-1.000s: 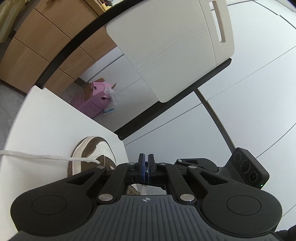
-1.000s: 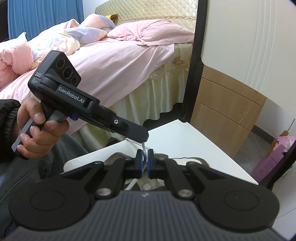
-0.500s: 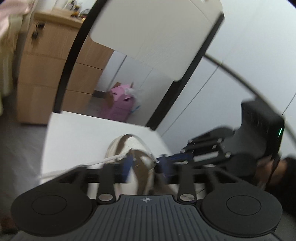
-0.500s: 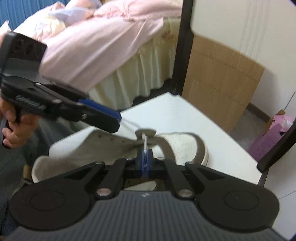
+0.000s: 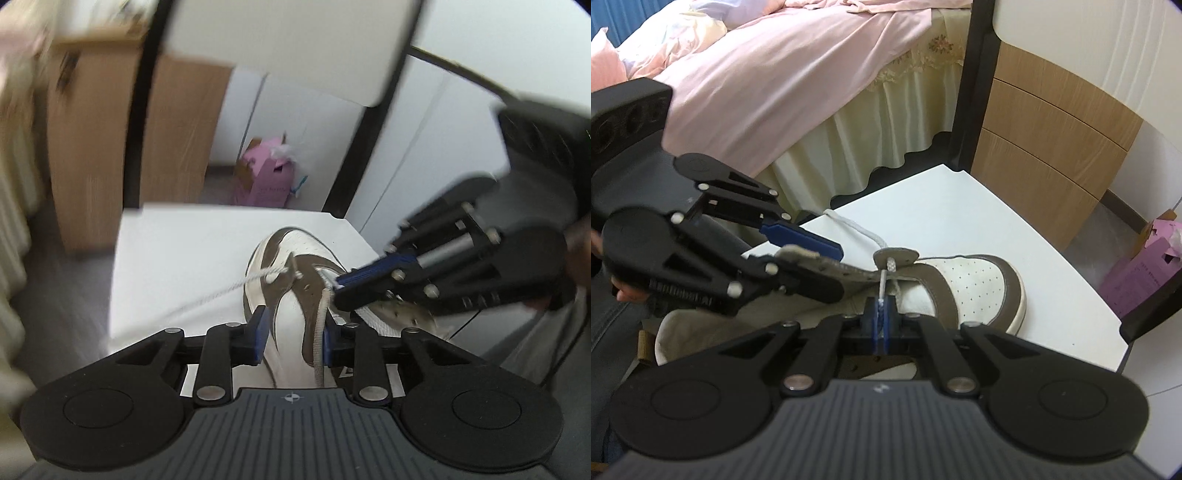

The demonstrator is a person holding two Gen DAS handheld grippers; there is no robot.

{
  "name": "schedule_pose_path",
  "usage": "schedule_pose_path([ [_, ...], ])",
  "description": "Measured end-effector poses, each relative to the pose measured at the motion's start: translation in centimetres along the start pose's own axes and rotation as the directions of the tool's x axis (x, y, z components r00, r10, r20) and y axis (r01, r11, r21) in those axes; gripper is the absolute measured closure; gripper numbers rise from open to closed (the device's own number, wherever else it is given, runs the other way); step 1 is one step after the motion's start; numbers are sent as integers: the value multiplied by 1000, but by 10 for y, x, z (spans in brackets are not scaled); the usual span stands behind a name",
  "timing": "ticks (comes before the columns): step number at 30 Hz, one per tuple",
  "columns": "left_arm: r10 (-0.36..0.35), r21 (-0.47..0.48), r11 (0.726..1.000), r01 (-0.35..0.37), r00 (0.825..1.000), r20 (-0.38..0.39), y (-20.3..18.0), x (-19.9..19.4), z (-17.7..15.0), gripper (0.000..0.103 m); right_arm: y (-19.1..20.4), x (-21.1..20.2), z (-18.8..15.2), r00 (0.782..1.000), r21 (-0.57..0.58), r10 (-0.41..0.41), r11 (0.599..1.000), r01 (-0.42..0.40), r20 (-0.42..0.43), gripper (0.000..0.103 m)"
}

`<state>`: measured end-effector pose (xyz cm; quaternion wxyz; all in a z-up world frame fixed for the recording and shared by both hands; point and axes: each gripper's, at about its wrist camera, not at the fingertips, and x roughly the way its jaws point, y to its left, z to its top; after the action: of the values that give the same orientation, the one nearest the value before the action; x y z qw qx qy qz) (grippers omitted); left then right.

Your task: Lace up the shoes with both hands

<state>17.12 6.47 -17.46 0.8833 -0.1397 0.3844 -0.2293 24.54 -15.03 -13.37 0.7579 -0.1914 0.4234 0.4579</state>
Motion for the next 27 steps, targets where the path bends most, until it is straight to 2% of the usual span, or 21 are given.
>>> schedule_pose_path([
  [3, -66, -186, 981, 62, 998, -14, 24, 2, 2, 71, 5, -2, 2, 1000, -33, -8, 999, 8, -15, 100],
  [7, -107, -296, 950, 98, 994, -12, 39, 3, 3, 71, 10, 2, 4, 1000, -60, 8, 998, -9, -28, 100],
  [27, -96, -295, 952, 83, 995, -32, 39, 9, 4, 71, -8, 8, 3, 995, 144, 86, 987, -77, -56, 100],
])
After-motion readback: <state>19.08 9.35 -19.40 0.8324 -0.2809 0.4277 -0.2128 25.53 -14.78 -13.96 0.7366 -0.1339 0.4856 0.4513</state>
